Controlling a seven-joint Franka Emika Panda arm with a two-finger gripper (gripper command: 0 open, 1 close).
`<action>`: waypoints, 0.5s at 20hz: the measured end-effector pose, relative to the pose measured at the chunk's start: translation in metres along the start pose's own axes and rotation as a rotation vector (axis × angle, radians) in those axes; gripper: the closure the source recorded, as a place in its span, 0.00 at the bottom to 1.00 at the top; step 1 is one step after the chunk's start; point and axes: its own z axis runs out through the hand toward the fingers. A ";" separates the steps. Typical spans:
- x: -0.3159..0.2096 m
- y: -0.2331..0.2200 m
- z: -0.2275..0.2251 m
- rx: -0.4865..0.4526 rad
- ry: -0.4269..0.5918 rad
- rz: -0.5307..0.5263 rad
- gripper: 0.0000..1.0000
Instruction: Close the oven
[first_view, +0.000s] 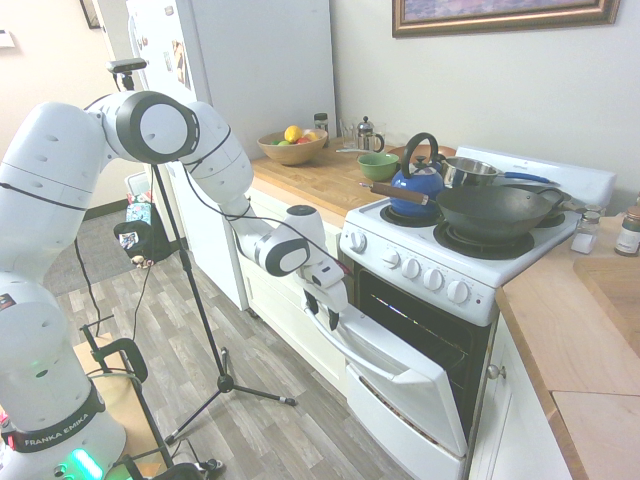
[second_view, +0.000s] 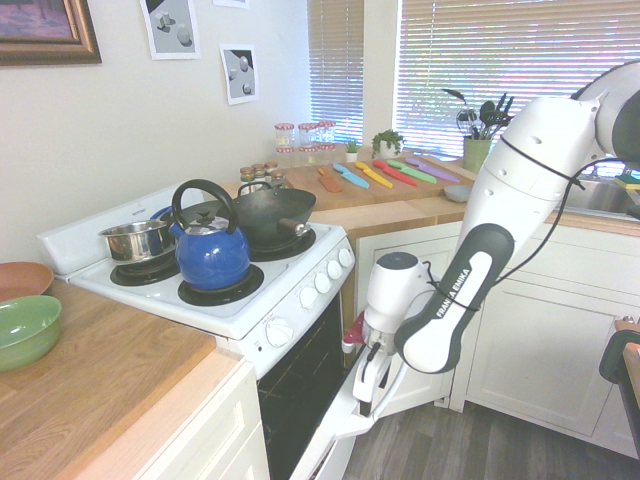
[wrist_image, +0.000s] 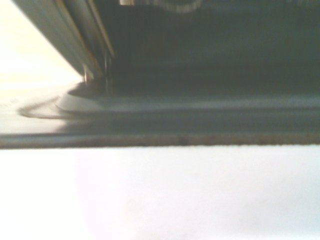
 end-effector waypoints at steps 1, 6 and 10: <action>0.003 -0.009 -0.004 0.004 0.000 0.000 0.00; 0.028 -0.048 -0.011 0.013 0.010 0.009 0.00; 0.059 -0.077 -0.010 0.022 0.021 0.009 0.00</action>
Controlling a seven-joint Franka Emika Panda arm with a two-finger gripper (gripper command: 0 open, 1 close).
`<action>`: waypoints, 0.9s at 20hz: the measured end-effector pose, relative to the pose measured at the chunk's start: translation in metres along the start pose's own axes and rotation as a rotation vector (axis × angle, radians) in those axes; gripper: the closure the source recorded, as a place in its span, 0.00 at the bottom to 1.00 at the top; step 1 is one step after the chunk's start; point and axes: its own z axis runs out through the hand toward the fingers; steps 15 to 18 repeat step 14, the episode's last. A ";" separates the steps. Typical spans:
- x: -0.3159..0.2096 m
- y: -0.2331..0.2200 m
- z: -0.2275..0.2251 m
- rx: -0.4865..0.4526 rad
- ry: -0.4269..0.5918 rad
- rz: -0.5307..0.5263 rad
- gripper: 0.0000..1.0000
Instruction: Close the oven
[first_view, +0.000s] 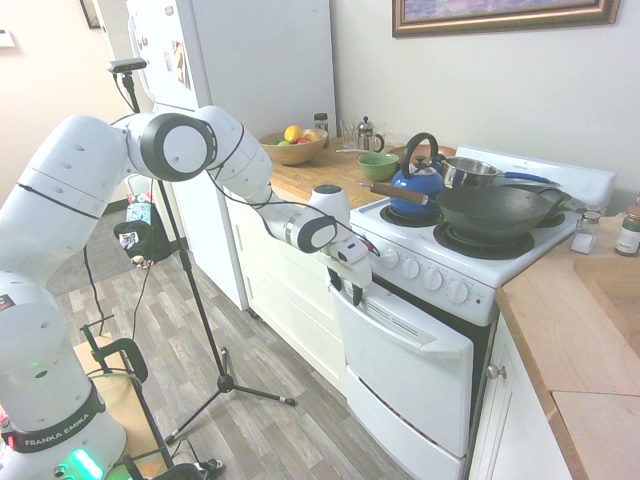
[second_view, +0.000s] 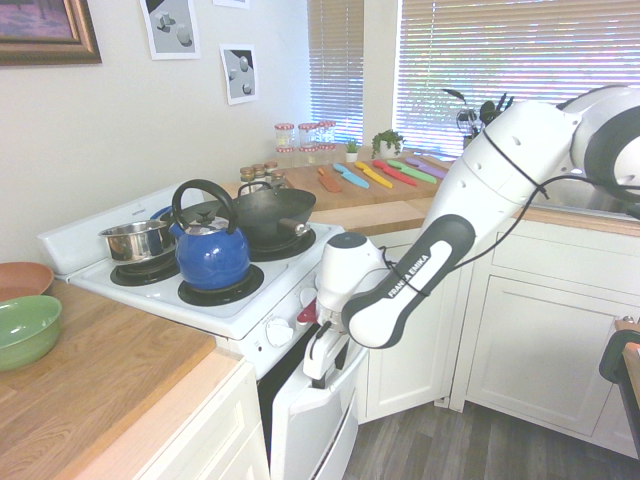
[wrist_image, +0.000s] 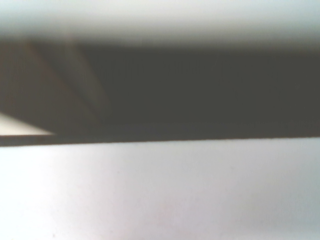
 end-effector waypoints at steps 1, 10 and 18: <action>0.007 -0.008 -0.002 0.006 0.009 -0.005 0.00; -0.026 -0.014 -0.070 0.049 -0.028 -0.081 0.00; -0.037 0.041 -0.089 -0.024 -0.088 -0.080 0.00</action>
